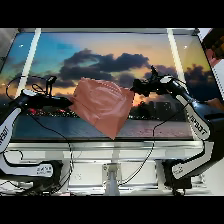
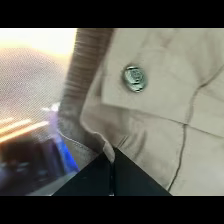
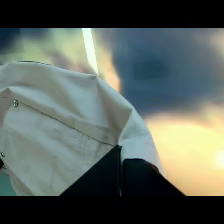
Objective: Fold the clothes and pants, and hang the long-sleeved shirts on hangers.
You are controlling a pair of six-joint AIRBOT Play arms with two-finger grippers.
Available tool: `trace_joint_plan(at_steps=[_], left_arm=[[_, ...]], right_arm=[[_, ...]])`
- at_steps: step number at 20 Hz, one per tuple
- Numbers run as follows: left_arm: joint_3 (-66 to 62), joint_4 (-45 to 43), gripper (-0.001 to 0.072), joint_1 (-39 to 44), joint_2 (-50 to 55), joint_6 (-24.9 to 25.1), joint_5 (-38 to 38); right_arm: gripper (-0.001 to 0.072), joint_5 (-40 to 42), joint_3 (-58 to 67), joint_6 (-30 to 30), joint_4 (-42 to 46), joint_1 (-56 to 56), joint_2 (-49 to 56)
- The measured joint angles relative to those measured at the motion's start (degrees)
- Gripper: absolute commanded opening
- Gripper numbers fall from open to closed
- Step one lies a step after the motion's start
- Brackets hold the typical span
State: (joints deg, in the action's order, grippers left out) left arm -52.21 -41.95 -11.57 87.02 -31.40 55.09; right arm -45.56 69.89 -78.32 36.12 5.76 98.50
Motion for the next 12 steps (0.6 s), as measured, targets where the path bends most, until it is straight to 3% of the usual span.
trace_joint_plan(at_steps=[7,9,12], left_arm=[[-6.2,3.9,0.0018,0.1,-5.5,-0.9,15.9],[-7.0,5.0,0.0018,0.1,-10.2,-4.0,18.1],[-7.6,5.0,0.0018,0.2,-18.1,-13.8,18.0]], right_arm=[[0.0008,-0.7,4.3,6.0,0.5,0.0,-4.1],[0.0008,-0.2,6.3,7.3,2.4,0.0,-6.4],[0.0008,2.3,8.5,7.6,6.4,-0.2,-9.6]])
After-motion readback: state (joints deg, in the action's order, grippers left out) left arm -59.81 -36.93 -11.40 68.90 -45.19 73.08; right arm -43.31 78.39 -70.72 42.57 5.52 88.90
